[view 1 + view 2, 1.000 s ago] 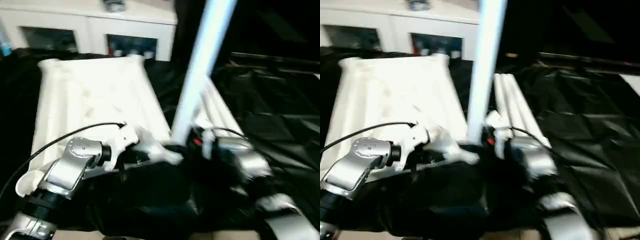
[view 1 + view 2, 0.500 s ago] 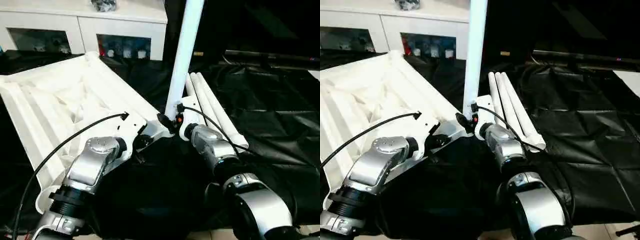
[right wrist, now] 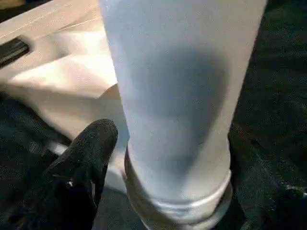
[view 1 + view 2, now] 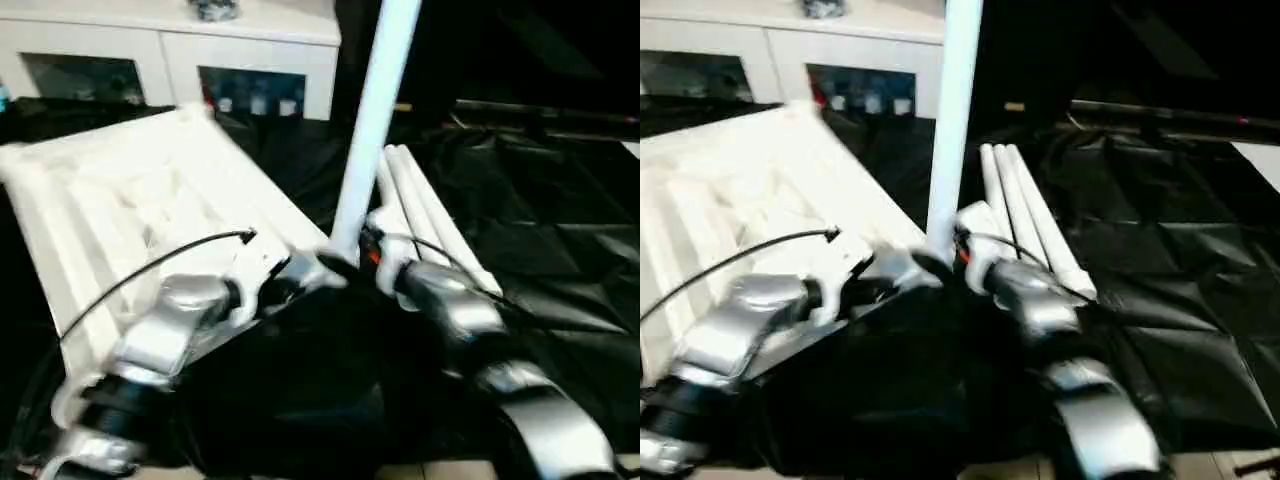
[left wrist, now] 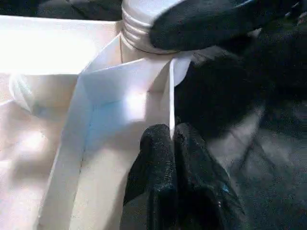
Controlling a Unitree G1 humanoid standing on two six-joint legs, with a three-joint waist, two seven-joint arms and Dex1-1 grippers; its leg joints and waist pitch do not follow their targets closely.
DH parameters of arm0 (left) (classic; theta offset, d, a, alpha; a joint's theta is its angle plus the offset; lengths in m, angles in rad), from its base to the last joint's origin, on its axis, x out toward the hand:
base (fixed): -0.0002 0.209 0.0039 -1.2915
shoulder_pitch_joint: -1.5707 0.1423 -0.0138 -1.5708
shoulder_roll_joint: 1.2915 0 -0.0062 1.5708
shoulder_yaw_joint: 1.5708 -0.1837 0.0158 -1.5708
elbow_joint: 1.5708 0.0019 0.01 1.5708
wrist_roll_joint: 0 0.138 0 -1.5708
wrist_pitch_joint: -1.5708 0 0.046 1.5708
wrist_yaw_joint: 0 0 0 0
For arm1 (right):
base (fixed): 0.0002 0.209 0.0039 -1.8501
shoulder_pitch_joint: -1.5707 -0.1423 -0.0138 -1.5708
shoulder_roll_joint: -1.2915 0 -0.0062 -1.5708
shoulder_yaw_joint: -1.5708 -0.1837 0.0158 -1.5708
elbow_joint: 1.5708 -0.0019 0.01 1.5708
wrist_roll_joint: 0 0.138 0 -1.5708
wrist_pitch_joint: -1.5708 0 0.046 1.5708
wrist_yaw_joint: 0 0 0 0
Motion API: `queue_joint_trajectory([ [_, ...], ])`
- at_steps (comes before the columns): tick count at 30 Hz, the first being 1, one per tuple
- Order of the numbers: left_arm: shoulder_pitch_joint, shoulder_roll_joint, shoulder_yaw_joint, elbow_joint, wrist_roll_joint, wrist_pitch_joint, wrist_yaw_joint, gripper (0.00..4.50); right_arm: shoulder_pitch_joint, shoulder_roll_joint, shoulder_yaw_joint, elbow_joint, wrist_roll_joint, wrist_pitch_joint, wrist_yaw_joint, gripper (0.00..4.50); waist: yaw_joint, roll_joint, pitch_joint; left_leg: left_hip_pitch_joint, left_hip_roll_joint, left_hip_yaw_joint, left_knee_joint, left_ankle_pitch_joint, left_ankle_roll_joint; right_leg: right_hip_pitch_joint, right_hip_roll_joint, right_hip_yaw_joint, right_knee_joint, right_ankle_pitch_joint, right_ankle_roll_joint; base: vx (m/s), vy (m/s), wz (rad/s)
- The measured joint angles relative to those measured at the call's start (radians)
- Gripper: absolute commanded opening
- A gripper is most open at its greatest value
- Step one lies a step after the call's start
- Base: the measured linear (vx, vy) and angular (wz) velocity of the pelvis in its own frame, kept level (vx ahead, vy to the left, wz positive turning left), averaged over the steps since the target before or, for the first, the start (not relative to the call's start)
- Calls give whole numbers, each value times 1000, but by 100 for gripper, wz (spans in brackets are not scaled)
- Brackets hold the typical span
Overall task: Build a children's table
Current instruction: Rotate leg to tighten, then rotate table base
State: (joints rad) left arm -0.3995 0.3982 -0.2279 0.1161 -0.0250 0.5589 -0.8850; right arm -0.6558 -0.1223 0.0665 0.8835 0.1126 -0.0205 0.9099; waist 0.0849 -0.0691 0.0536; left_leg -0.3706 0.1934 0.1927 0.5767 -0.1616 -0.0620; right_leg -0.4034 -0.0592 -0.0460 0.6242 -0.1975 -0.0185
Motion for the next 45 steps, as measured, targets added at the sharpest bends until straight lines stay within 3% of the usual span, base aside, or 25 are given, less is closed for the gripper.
queue_joint_trajectory([
  [4,7,40,-8,0,-20,-25,-74,0,36,-57,31,-67,2,23,127,365,8,0,0,0,0,0,1,0,0,1,0,0,0,0,0,0,0,0],
  [5,7,47,-9,0,-21,-30,-89,0,39,-63,33,-79,2,33,144,343,7,0,0,0,0,0,1,0,0,1,0,0,0,0,0,0,0,0],
  [15,12,94,-18,0,-28,-66,-167,0,63,-87,52,-138,3,75,207,278,8,0,0,0,0,0,1,0,0,1,0,0,0,0,0,0,0,0],
  [28,30,86,-6,-3,-29,-77,-163,0,71,-90,58,-175,0,131,207,272,9,-1,0,1,0,0,1,0,0,2,0,0,0,0,0,0,0,0],
  [32,31,39,-1,-3,-16,-44,-76,0,56,-43,26,-132,-10,122,79,272,1,-2,-1,4,0,0,2,0,0,4,0,1,1,0,0,0,0,0],
  [37,9,-73,24,7,33,34,97,0,-19,60,-33,-5,-23,101,-186,272,-23,-1,-1,5,0,0,1,0,-1,2,0,0,2,0,2,0,0,0],
  [45,-30,-212,55,33,68,129,304,0,-123,164,-102,142,-13,72,-489,272,-28,-2,-1,4,0,0,2,0,0,1,0,1,1,1,2,0,0,0],
])
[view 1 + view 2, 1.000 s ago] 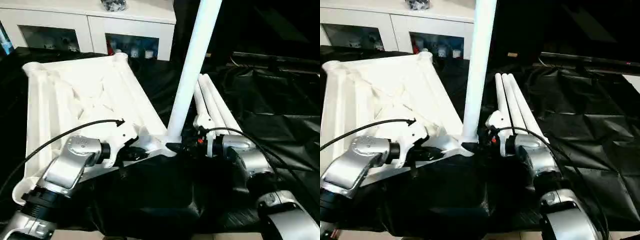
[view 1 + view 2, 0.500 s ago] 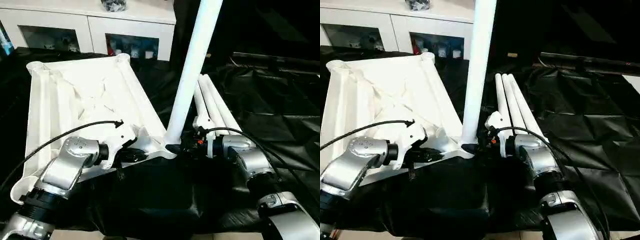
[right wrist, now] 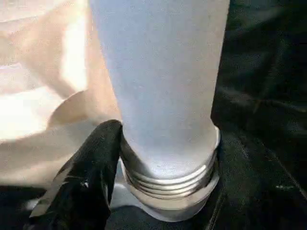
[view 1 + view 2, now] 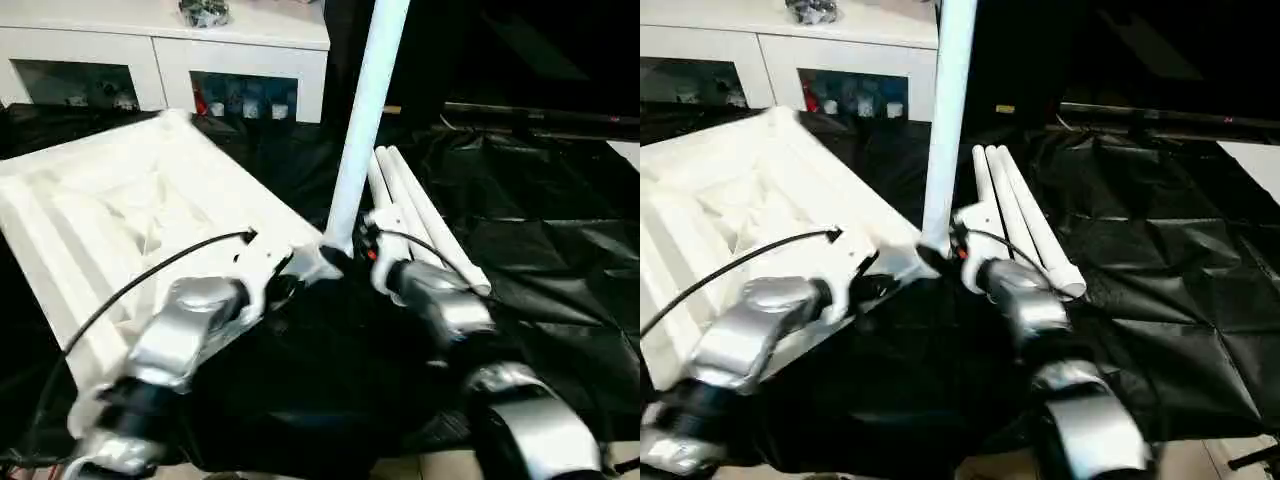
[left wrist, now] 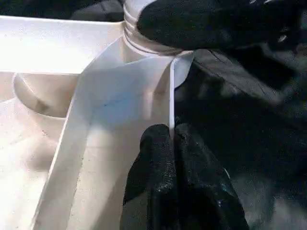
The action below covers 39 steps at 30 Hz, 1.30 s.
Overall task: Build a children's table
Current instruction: Rotate table base
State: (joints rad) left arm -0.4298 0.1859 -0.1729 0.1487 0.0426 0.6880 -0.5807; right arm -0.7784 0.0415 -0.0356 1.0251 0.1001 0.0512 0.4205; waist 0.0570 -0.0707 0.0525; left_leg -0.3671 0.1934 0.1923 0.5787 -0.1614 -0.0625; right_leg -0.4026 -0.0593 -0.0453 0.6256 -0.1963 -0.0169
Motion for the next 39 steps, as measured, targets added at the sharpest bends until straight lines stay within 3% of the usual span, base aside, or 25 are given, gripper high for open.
queue_joint_trajectory([
  [1,0,-6,0,-3,1,5,8,0,-4,1,-1,10,-2,-10,-4,307,1,0,0,0,0,0,0,0,0,0,0,0,0,0,0,0,0,0],
  [3,0,-6,0,-6,2,5,10,0,-5,3,-9,14,-2,-19,-3,307,3,0,0,-1,0,0,0,0,0,0,0,0,0,1,-2,0,0,0],
  [4,0,-8,0,-8,2,5,12,0,-5,4,-17,16,0,-21,-2,344,4,0,0,-1,0,0,0,0,0,0,0,0,0,1,-1,0,0,0],
  [7,-2,-14,0,-8,2,5,20,0,-5,5,-18,20,-2,-43,0,355,4,1,0,-2,0,0,-1,0,0,0,0,0,-1,1,-1,0,0,0],
  [11,-17,-26,-1,8,1,5,25,0,0,-14,1,28,-24,-83,4,355,9,2,2,-3,0,0,0,0,0,-1,0,0,-1,1,-1,0,0,0],
  [16,-91,-61,7,117,-8,-29,61,0,65,-61,4,-77,-28,-75,46,355,30,9,7,-7,0,1,0,0,1,-1,0,1,-3,1,-1,0,0,0],
  [22,-195,-92,41,303,-7,-117,130,0,110,-73,26,-189,-34,-59,50,355,30,12,8,-7,0,1,-1,0,1,-3,0,0,-4,1,0,0,0,0],
  [28,-234,-96,44,379,3,-156,184,0,146,-75,33,-272,-31,-21,46,355,29,13,9,-8,0,1,-1,-1,2,-2,0,0,-5,1,0,0,0,0],
  [35,-251,-93,52,417,18,-193,222,0,147,-77,32,-277,-34,17,-13,355,27,12,9,-7,0,1,-1,-1,2,-3,0,0,-5,1,0,0,0,0],
  [37,-248,-84,43,413,20,-201,207,44,147,-78,33,-277,-34,27,-24,360,29,12,9,-8,0,1,-2,-1,2,-3,0,0,-5,1,0,0,0,0],
  [39,-236,-75,43,382,16,-230,194,55,147,-79,32,-277,-35,32,-32,360,31,10,11,-8,1,1,-2,0,2,-3,0,0,-5,1,0,0,0,0],
])
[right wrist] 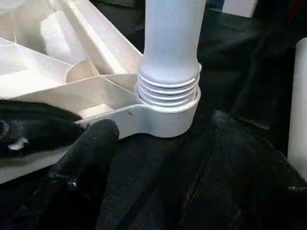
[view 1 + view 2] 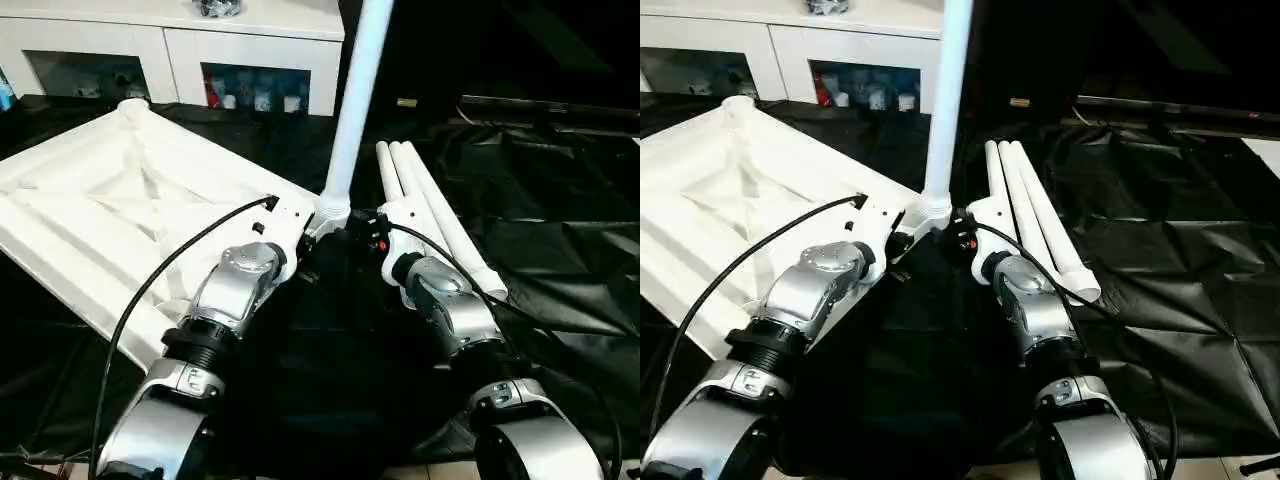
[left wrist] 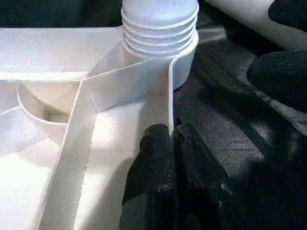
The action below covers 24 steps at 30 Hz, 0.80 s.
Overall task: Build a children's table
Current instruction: Rotate table base
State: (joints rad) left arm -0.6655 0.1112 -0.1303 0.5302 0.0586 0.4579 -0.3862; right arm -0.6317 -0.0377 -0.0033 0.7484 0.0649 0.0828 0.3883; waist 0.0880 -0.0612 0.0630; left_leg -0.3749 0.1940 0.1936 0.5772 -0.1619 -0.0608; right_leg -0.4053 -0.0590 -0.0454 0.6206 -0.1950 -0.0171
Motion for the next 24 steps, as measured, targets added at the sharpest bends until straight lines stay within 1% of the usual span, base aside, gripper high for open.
queue_joint_trajectory([
  [1,2,7,0,-29,-3,-6,-5,63,0,-1,0,0,-1,2,-8,360,2,-2,1,0,0,0,0,0,0,0,0,0,0,0,0,0,0,0],
  [2,2,14,1,-50,-4,-10,-7,89,-1,0,0,0,-2,3,-13,360,2,-3,2,0,0,0,0,0,0,0,0,0,0,0,0,0,0,0],
  [4,3,36,12,-91,-6,-17,-11,95,-2,-1,1,0,-5,4,-21,360,2,-3,2,0,0,0,1,0,0,1,0,0,0,0,0,0,0,0],
  [7,3,64,28,-116,-5,-16,0,95,-2,-3,4,-3,-7,15,-19,360,2,-5,3,0,0,0,1,0,0,1,0,0,1,0,0,0,0,0],
  [10,2,130,73,-134,-2,-6,18,95,-2,-9,15,-4,-20,31,-9,360,-3,-6,3,0,0,0,1,0,0,0,0,0,2,0,0,0,0,0],
  [12,1,167,98,-156,1,1,25,95,-2,-15,17,-4,-21,40,-8,360,0,-6,3,0,0,0,1,0,0,0,0,0,2,0,0,0,0,0],
  [14,-2,229,112,-184,16,21,24,95,-2,-15,40,-9,-26,58,3,360,-1,-6,4,0,0,0,1,0,-1,0,0,0,2,0,0,0,0,0],
  [16,-9,265,126,-196,29,38,23,95,-1,-16,46,-9,-29,72,13,360,1,-6,4,0,0,0,1,0,0,0,0,0,1,0,0,0,0,0],
  [18,-4,337,98,-203,66,70,-1,95,-2,-14,70,-20,-36,101,32,360,1,-6,3,0,0,0,1,0,-1,0,0,0,2,0,0,0,0,0],
  [19,7,399,80,-207,96,100,-18,95,-2,-14,81,-22,-38,120,43,360,-1,-6,3,1,0,0,1,0,-1,0,0,0,2,0,0,0,0,0],
  [20,15,437,76,-208,115,121,-27,95,1,-16,82,-22,-38,134,52,360,-3,-6,3,1,0,0,1,0,-1,0,0,0,2,0,0,0,0,0],
  [22,32,478,74,-208,145,148,-33,95,5,-29,84,-21,-41,156,60,360,2,-6,4,1,0,0,1,0,-1,0,0,0,2,0,0,0,0,0],
  [24,53,511,52,-207,178,156,-33,95,3,-22,93,-22,-42,162,62,360,4,-6,4,1,0,0,1,0,-1,1,0,0,2,0,0,0,0,0],
])
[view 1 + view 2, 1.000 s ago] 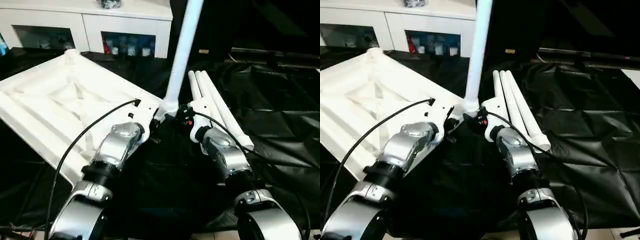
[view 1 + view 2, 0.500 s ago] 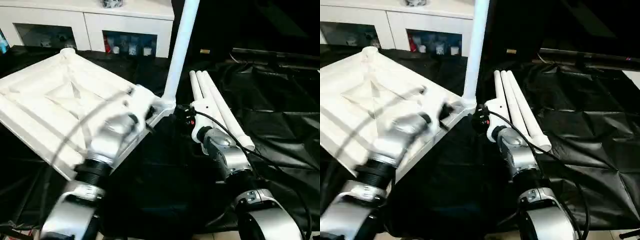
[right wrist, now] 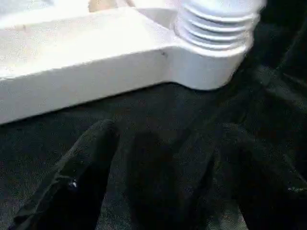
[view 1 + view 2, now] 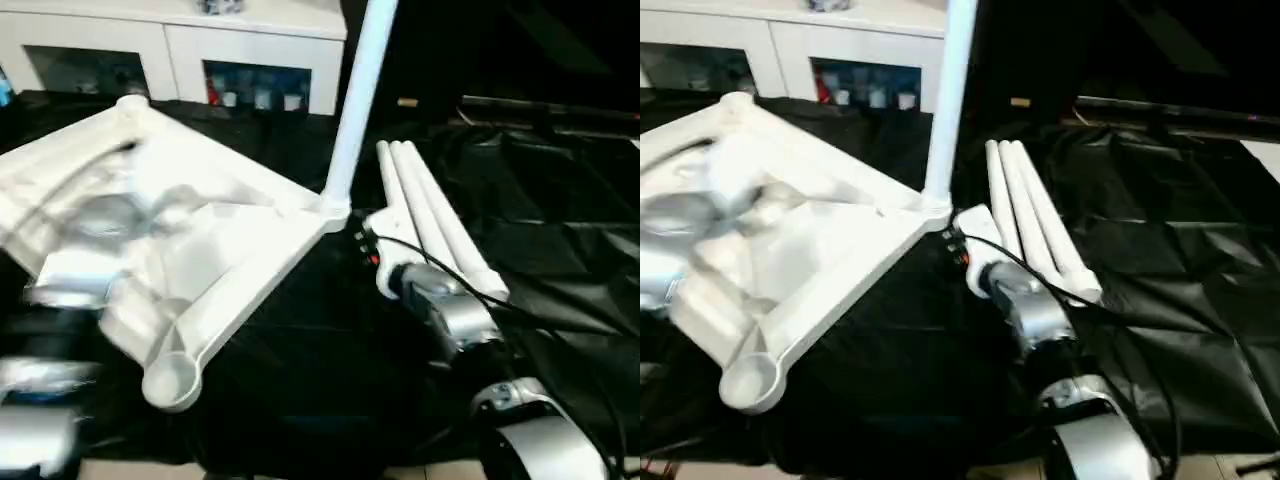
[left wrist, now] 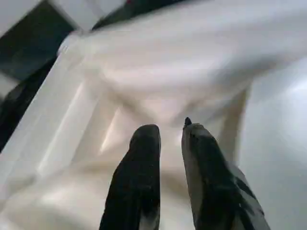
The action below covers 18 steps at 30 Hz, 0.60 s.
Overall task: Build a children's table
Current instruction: Rotate table base
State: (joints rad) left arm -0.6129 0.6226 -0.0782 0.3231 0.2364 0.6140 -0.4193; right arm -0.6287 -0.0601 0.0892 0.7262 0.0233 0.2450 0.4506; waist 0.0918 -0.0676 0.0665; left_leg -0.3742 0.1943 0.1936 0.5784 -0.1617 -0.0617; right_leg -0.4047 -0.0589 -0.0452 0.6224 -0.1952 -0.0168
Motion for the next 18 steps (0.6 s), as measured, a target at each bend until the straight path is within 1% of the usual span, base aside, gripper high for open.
queue_joint_trajectory([
  [2,26,39,-12,0,27,13,1,95,0,4,16,0,-2,11,5,360,-1,0,0,0,0,0,0,0,0,0,0,0,0,0,0,0,0,0],
  [5,69,116,-29,-12,56,49,-17,95,-1,4,22,0,-7,21,7,360,-3,0,0,0,0,0,0,0,0,0,0,0,1,0,0,0,0,0],
  [7,88,148,-30,-33,68,76,-38,95,-1,-3,23,0,-16,27,6,360,-2,0,0,0,0,0,0,0,0,0,0,0,1,0,0,0,0,0],
  [10,119,185,-39,-74,76,109,-78,95,-1,2,27,0,-17,29,7,360,-1,-1,0,1,0,0,0,0,0,0,0,0,1,0,0,0,0,0],
  [13,172,231,-48,-131,77,156,-135,95,-2,6,28,2,-17,29,6,360,-3,-2,-1,1,0,0,0,0,0,1,0,0,1,0,0,0,0,0],
  [18,215,274,-63,-197,71,201,-208,95,-11,9,28,27,-17,27,7,360,-2,-2,-1,1,0,-1,0,0,-1,1,0,0,1,0,0,0,0,0],
])
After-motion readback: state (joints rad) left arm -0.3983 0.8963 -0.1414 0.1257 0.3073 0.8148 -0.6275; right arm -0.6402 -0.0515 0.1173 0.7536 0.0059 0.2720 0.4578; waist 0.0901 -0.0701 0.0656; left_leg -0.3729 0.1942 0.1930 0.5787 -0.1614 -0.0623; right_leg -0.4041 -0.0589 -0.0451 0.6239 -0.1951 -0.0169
